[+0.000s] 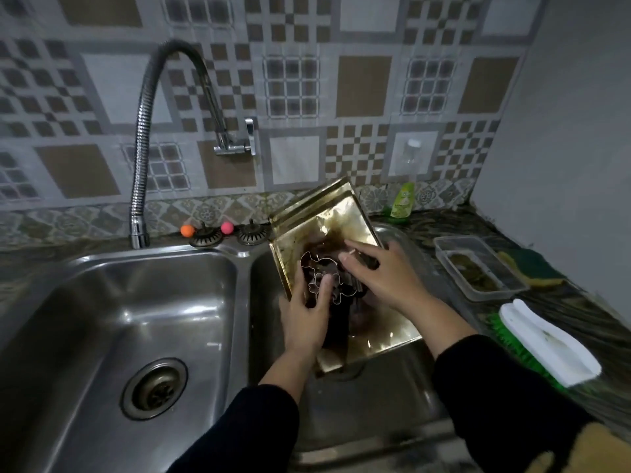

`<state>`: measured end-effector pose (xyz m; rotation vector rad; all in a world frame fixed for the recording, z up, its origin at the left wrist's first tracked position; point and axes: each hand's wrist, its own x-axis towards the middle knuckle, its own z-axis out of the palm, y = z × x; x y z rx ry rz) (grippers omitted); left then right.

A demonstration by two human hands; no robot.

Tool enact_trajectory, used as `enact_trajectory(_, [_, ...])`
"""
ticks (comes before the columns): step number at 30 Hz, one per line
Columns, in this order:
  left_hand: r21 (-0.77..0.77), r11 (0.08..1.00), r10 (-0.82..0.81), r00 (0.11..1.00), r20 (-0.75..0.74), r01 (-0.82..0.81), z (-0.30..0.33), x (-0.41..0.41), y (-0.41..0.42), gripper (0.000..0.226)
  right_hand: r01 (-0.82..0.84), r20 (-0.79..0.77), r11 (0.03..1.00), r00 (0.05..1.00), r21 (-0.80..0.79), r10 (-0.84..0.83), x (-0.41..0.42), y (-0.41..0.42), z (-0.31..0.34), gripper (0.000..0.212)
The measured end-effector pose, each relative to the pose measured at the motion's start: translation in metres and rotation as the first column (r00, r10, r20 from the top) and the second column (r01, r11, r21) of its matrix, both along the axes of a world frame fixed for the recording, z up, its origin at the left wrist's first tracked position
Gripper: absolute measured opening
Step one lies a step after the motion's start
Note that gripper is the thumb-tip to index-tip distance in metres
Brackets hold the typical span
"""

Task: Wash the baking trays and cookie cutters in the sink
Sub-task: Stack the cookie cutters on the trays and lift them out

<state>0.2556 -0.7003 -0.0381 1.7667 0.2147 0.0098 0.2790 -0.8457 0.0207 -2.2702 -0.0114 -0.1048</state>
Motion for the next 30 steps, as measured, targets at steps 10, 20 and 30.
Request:
enact_trajectory(10, [0.009,1.000,0.010,0.945,0.328,-0.014,0.078,-0.005,0.007,0.073,0.045,0.366,0.991,0.931,-0.123,0.003,-0.024,0.011,0.078,0.066])
enact_trajectory(20, [-0.009,0.998,0.055,0.889,0.454,-0.057,0.111,-0.011,0.026,0.071,0.037,0.443,0.995,0.897,-0.092,0.008,-0.038,0.031,0.111,0.077])
enact_trajectory(30, [0.024,0.996,0.064,0.861,0.505,-0.088,0.120,-0.014,0.043,0.071,0.048,0.466,0.994,0.885,-0.093,0.001,-0.043,0.048,0.122,0.073])
